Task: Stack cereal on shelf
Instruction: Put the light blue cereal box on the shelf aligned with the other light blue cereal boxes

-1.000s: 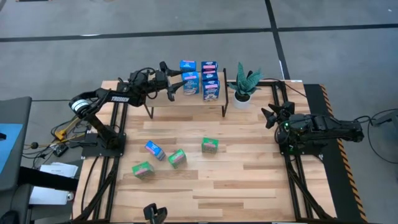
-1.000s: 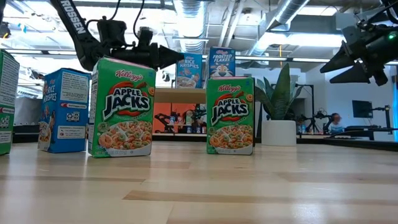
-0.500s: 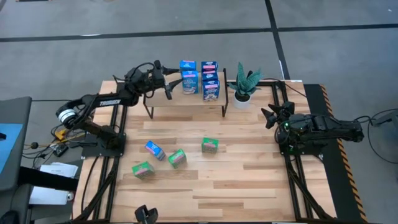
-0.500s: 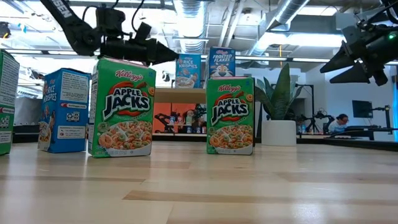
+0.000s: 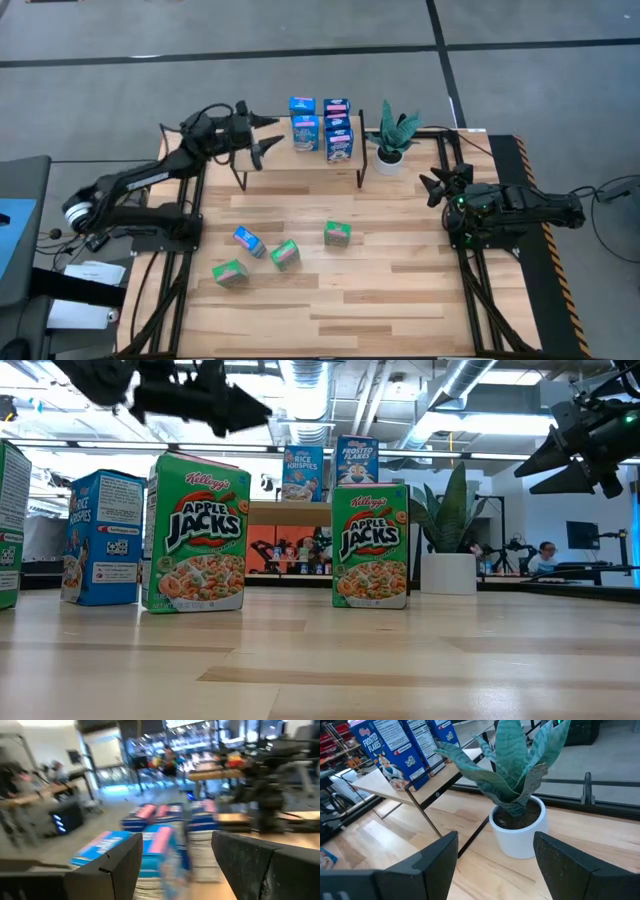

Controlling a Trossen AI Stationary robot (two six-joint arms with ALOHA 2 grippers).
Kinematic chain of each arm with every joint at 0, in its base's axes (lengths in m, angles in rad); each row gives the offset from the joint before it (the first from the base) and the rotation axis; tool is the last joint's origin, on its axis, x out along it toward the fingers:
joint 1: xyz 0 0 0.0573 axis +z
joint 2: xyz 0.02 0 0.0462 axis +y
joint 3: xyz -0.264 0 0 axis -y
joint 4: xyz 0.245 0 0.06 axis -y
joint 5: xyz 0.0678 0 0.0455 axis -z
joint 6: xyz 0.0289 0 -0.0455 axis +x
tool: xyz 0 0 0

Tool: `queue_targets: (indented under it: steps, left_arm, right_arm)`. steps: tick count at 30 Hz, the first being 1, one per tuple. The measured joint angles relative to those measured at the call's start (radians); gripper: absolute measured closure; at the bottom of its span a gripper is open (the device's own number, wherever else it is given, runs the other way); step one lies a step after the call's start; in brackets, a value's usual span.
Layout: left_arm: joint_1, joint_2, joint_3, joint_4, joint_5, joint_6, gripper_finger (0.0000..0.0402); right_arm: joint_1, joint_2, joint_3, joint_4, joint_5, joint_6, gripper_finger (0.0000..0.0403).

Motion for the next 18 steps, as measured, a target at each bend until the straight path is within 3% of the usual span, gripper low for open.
queue_targets:
  steps: [6, 11, 18]
  left_arm:
    - [-0.149, -0.192, 0.087, -0.464, -0.033, -0.051, 0.0170]
    - [-0.298, -0.285, 0.159, -0.784, -0.054, -0.197, 0.0170]
    - [-0.542, -0.322, 0.215, -1.068, -0.195, -0.342, 0.0170]
  right_arm:
    - [0.000, 0.000, 0.000, 0.000, 0.000, 0.000, 0.0117]
    - [0.000, 0.000, 0.000, 0.000, -0.001, 0.000, 0.0117]
    - [0.000, 0.000, 0.000, 0.001, -0.002, 0.000, 0.0117]
